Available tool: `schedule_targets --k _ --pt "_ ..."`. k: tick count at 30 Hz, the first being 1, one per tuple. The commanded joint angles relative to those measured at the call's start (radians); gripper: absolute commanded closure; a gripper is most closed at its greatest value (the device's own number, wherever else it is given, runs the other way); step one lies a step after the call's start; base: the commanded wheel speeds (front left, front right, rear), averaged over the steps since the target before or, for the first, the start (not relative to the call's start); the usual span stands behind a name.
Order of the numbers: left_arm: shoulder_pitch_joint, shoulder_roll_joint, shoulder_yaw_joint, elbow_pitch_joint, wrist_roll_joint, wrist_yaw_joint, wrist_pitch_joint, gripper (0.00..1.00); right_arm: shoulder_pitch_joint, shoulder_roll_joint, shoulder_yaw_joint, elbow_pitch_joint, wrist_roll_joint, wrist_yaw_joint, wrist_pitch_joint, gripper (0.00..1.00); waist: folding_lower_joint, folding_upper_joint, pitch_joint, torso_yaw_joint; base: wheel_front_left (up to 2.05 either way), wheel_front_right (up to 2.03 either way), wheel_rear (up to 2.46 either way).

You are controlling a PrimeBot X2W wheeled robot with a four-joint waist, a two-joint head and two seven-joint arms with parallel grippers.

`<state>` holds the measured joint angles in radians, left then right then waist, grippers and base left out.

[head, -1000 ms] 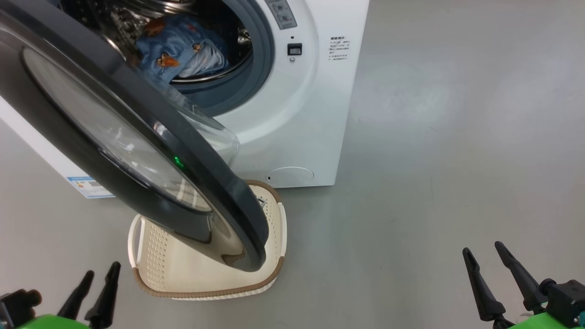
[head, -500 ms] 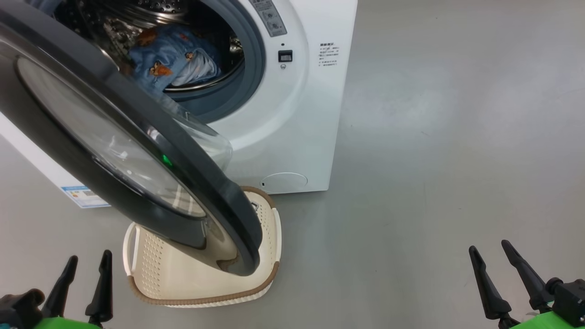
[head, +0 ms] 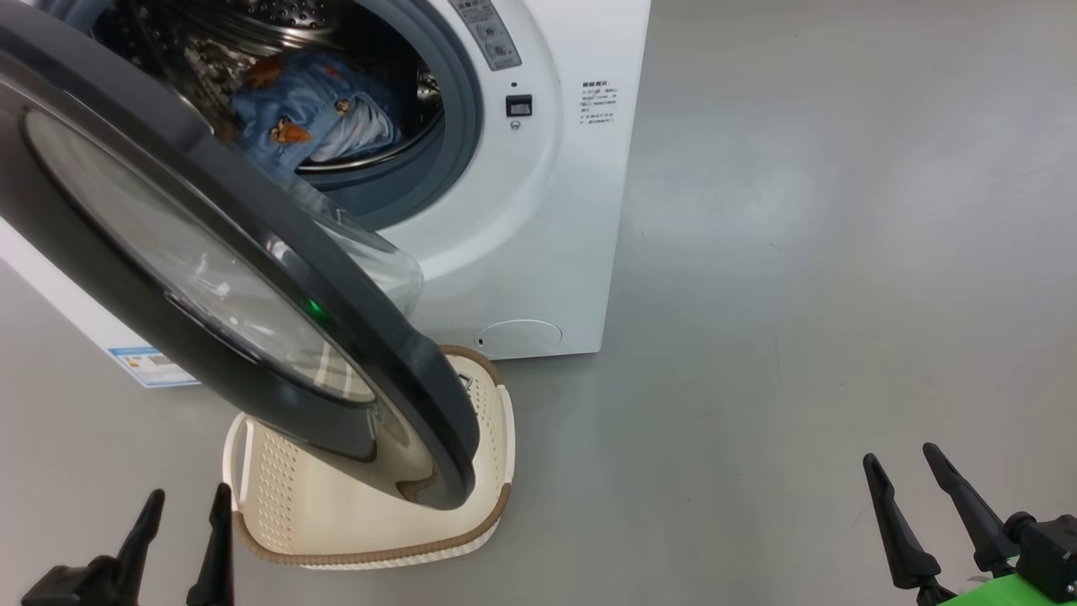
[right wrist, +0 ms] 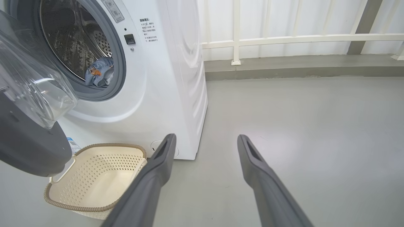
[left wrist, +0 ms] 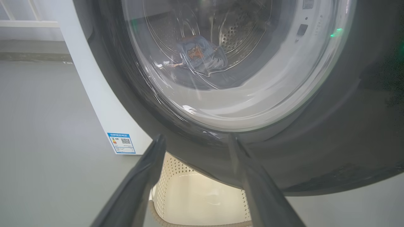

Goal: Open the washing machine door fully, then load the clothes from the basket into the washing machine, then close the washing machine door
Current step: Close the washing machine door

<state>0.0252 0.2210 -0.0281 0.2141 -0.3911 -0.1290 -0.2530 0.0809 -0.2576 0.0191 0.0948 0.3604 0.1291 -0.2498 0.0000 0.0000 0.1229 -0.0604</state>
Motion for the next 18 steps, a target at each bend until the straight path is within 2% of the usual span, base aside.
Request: schedule_targets --k 1,18 --pt "-0.012 0.015 0.039 -0.014 0.012 -0.002 -0.009 0.00 -0.023 -0.020 0.017 -0.019 0.007 0.002 -0.012 0.00 0.0000 0.0000 0.000 0.001 0.00 0.00 0.00" --pt "-0.024 0.003 0.048 -0.018 0.024 -0.002 -0.009 0.00 -0.030 -0.013 0.026 -0.016 0.006 0.002 -0.012 0.00 0.0000 0.0000 -0.004 0.013 0.00 0.00 0.00"
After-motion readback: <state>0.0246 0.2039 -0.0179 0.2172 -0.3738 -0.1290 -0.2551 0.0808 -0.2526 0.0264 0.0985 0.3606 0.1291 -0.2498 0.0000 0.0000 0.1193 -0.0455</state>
